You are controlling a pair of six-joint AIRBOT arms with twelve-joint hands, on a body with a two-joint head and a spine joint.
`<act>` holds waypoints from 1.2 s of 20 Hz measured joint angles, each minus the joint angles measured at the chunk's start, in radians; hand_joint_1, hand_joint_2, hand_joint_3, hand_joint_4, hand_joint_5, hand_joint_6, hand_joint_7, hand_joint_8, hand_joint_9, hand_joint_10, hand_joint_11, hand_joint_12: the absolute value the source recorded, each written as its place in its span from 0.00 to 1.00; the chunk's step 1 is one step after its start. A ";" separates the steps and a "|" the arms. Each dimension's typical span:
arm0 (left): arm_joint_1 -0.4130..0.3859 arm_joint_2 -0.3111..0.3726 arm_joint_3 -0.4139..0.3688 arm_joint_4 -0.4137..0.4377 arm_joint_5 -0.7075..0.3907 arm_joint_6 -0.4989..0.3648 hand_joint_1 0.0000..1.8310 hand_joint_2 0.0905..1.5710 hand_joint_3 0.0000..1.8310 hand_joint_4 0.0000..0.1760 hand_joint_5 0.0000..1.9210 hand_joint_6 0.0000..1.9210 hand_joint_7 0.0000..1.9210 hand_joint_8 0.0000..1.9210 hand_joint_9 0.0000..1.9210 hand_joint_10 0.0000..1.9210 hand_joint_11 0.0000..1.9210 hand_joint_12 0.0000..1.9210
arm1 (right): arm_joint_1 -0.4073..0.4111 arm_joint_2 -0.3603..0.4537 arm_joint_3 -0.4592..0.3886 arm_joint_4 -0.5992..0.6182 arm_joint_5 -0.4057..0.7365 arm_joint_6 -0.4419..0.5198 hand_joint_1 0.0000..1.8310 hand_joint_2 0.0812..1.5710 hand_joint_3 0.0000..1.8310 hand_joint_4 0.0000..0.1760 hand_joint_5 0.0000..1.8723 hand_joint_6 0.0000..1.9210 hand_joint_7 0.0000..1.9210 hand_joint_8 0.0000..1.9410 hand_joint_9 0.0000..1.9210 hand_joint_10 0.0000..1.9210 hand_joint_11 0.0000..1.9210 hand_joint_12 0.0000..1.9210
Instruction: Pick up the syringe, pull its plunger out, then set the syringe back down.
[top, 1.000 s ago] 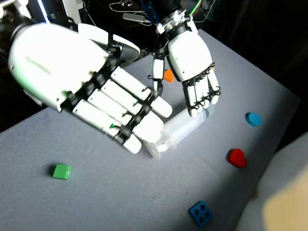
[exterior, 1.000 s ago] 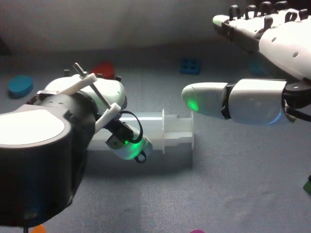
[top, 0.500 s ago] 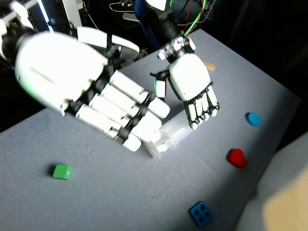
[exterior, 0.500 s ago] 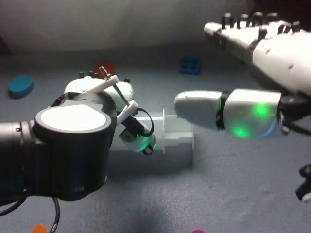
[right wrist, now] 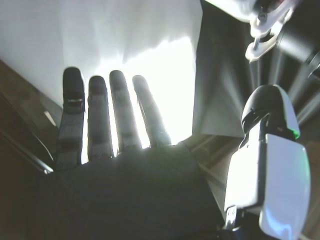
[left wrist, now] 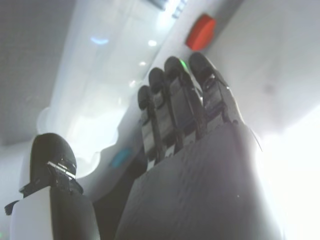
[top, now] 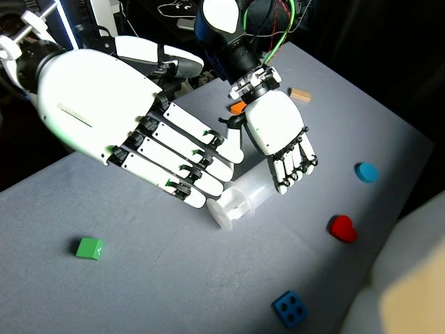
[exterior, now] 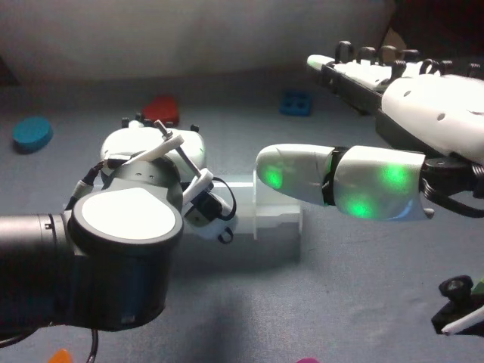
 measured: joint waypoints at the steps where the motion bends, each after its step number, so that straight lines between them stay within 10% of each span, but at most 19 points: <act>1: 0.009 -0.008 0.008 0.013 0.008 -0.002 0.33 0.67 0.00 0.00 0.20 0.00 0.22 0.01 0.19 0.01 0.00 0.31 | -0.005 0.000 0.006 -0.001 0.006 0.003 0.00 0.58 0.00 0.03 0.03 0.00 0.06 0.00 0.05 0.00 0.00 0.32; 24: 0.135 -0.111 0.076 0.135 0.050 -0.080 0.34 0.68 0.00 0.00 0.20 0.00 0.22 0.00 0.19 0.00 0.00 0.32 | -0.049 -0.019 0.024 0.002 0.011 0.037 0.00 0.58 0.00 0.02 0.04 0.00 0.07 0.00 0.05 0.00 0.00 0.34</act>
